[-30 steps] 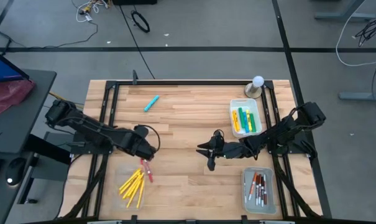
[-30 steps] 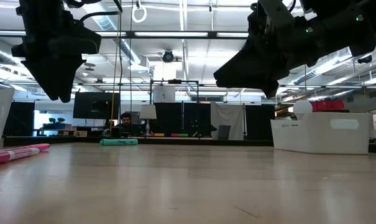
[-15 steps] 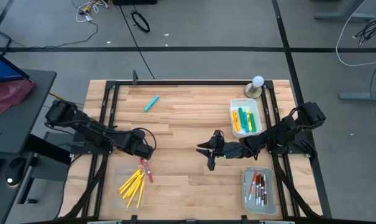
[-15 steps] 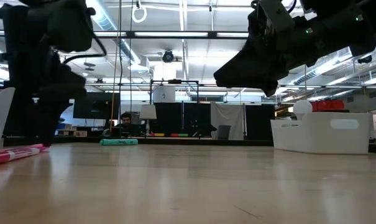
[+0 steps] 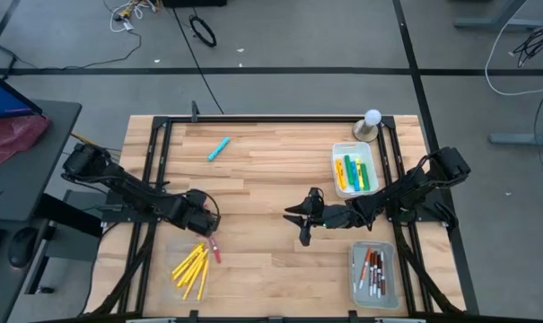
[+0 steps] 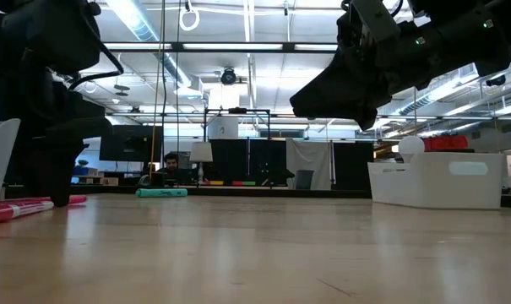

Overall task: Pick & Place Markers
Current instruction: Put the pink pen into the transparent bin

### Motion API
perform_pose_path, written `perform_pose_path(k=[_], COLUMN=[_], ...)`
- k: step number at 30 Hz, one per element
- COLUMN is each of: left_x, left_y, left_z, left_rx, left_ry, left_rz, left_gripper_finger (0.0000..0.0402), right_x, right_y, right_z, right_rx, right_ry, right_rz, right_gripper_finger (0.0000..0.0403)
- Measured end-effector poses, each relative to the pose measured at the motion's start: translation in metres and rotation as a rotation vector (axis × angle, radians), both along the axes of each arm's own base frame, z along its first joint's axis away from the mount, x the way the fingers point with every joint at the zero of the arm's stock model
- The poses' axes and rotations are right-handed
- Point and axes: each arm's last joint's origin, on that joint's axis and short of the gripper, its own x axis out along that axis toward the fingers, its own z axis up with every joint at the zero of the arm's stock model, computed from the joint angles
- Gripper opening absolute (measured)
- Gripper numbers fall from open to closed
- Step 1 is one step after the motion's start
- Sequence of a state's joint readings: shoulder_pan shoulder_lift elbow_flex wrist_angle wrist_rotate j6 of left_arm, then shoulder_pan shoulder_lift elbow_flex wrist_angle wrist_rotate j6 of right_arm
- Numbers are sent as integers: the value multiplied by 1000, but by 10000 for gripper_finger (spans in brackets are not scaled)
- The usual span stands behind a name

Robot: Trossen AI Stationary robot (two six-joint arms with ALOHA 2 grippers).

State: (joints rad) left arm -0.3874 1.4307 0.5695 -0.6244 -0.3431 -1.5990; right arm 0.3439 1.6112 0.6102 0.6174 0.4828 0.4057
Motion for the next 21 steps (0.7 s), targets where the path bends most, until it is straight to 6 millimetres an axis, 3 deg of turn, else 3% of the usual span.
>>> perform_pose_path(k=[7, 12, 16, 21], left_x=[2, 1, 9, 24], left_y=[4, 7, 7, -4], left_z=[0, 7, 33, 91], left_rx=[154, 249, 311, 345], left_ry=[-42, -26, 15, 2], left_rz=[-37, -80, -126, -209], left_gripper_finger=[56, 48, 49, 46], right_x=[0, 0, 0, 1], right_y=[0, 0, 0, 0], right_z=[0, 0, 0, 2], right_rx=[0, 0, 1, 9], right_ry=[0, 0, -5, -26], right_rz=[0, 0, 0, 0], right_gripper_finger=[103, 103, 103, 103])
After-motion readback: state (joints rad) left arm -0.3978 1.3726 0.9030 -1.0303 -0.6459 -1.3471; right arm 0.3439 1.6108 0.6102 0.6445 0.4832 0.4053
